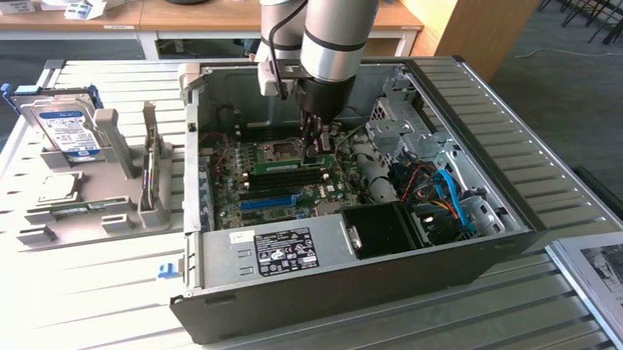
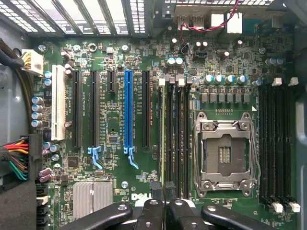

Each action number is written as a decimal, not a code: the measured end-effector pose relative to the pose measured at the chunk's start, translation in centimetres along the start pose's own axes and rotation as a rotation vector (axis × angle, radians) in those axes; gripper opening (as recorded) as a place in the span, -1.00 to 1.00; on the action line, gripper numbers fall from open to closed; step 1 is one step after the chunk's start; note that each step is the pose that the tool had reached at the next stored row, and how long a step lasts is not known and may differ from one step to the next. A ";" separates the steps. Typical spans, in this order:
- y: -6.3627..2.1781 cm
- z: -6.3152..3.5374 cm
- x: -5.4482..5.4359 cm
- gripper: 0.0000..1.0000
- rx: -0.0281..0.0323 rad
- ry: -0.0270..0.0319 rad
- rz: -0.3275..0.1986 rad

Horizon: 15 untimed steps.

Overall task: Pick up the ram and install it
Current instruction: 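Insert the ram into the slot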

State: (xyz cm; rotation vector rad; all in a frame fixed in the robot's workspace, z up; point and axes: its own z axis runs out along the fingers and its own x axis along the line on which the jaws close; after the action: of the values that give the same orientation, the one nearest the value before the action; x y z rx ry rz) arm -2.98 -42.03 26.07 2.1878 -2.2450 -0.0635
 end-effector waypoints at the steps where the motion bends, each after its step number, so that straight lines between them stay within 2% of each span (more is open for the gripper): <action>1: 0.00 0.00 0.0 -0.76 0.0001 0.0000 0.000; 15: 0.45 0.23 0.0 -0.76 -0.0020 -0.0005 0.000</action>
State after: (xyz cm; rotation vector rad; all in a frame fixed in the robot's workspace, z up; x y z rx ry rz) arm -3.44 -42.02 25.86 2.1871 -2.2441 -0.0663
